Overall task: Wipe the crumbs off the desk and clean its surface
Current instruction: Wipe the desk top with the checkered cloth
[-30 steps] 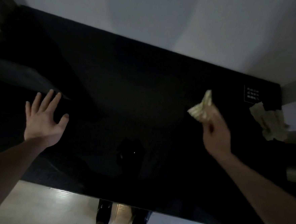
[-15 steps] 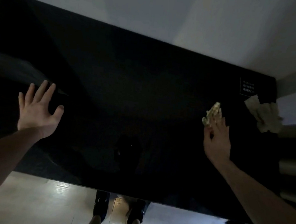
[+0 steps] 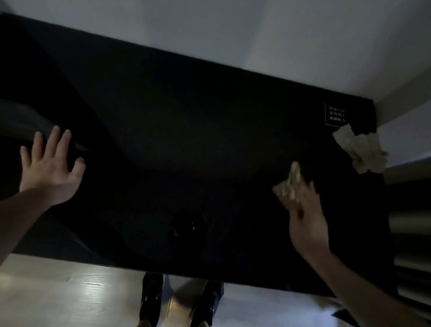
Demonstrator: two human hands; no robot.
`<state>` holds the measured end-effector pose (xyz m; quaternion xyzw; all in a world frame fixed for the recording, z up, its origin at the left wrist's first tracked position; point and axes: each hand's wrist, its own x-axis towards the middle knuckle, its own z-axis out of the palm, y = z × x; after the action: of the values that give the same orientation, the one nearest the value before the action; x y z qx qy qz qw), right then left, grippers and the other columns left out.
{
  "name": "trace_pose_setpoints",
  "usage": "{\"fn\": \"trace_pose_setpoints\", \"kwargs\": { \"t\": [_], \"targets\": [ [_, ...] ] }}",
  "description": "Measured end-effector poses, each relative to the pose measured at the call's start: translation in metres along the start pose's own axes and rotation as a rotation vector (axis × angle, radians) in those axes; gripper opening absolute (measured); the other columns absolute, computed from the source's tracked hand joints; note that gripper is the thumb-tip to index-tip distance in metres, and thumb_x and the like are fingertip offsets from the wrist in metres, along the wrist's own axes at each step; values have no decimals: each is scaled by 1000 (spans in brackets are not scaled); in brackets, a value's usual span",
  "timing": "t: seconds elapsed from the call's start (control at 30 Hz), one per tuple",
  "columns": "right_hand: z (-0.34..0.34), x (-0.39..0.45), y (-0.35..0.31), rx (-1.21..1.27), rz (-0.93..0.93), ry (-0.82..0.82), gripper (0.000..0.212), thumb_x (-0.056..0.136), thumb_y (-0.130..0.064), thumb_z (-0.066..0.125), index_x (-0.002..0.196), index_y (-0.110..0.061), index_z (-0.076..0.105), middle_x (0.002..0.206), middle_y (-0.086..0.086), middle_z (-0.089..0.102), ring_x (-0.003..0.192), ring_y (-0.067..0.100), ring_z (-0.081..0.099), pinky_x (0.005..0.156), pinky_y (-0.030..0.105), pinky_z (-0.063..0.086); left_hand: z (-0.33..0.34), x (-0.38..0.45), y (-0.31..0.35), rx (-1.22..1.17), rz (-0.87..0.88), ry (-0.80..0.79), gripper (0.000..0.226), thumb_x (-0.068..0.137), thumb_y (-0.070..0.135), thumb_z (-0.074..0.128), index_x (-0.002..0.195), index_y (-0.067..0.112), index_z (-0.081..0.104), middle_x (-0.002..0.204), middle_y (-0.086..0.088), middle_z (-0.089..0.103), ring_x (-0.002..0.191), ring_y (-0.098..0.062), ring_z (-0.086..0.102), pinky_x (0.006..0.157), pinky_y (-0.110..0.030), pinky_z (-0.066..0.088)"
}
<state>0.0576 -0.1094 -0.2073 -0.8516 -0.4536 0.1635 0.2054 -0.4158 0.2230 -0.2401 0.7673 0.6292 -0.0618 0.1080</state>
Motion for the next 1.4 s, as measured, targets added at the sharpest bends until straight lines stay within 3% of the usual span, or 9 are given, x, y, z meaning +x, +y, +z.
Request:
{"fn": "trace_pose_setpoints", "kwargs": {
  "t": [0.23, 0.37, 0.5, 0.63, 0.77, 0.93, 1.07, 1.2, 1.4],
  "targets": [
    [0, 108, 1, -181, 178, -15, 57, 109, -13, 41, 164, -15, 27, 174, 6, 18, 161, 31, 13, 130, 43, 14, -7, -30, 89, -201, 131, 131, 82, 81, 38, 43, 160, 23, 25, 171, -3, 15, 157, -30, 11, 125, -55, 6],
    [22, 44, 1, -208, 40, -1, 61, 105, -13, 47, 164, -12, 29, 172, 9, 24, 159, 30, 24, 129, 49, 23, 4, -57, 163, -257, 261, 91, 77, 86, 42, 44, 160, 26, 28, 170, 0, 18, 157, -26, 12, 127, -53, 7],
    [15, -63, 17, -79, -50, -99, 62, 108, -26, 42, 166, -27, 22, 174, -13, 14, 162, 9, 11, 132, 36, 12, 14, -75, 218, -212, 326, 3, 71, 96, 47, 44, 161, 31, 22, 172, 7, 8, 159, -20, 0, 128, -52, 5],
    [-3, -108, 38, 16, -145, -156, 55, 110, -34, 35, 165, -31, 26, 173, -19, 17, 161, 8, 13, 130, 37, 16, 22, -77, 259, -186, 351, -59, 72, 96, 55, 39, 162, 33, 18, 172, 9, 1, 159, -19, -7, 128, -52, -1],
    [-32, -48, 57, 124, 70, 17, 57, 106, -29, 41, 161, -37, 29, 170, -15, 23, 159, 10, 17, 126, 45, 32, 32, -74, 290, -167, 293, -88, 77, 94, 64, 32, 162, 37, 9, 172, 11, -4, 157, -21, -15, 126, -57, -8],
    [-64, 98, 72, 101, 44, 243, 54, 111, -22, 40, 164, -24, 28, 171, -3, 29, 158, 18, 29, 126, 45, 33, 37, -74, 297, -143, 248, -59, 78, 91, 67, 31, 161, 41, 7, 171, 13, -6, 157, -21, -15, 126, -58, -7],
    [-65, 196, 65, 37, 97, 194, 56, 110, -16, 41, 164, -12, 28, 171, 8, 28, 159, 33, 20, 131, 43, 17, 36, -74, 298, -148, 247, -48, 77, 92, 65, 35, 161, 40, 11, 171, 13, -4, 158, -20, -14, 126, -57, -6],
    [-41, 259, 55, -119, 86, 54, 65, 100, -19, 39, 164, -12, 26, 171, 11, 26, 155, 38, 25, 128, 46, 19, 37, -71, 296, -157, 246, -36, 77, 92, 64, 40, 160, 41, 14, 171, 14, 0, 158, -20, -11, 127, -56, -5],
    [6, 186, 34, -107, -15, 53, 56, 110, -26, 37, 164, -20, 26, 174, 1, 20, 161, 19, 12, 132, 40, 5, 34, -74, 299, -156, 225, -27, 77, 91, 64, 42, 160, 41, 15, 171, 15, 1, 158, -18, -12, 127, -54, -6]
  ]
}}
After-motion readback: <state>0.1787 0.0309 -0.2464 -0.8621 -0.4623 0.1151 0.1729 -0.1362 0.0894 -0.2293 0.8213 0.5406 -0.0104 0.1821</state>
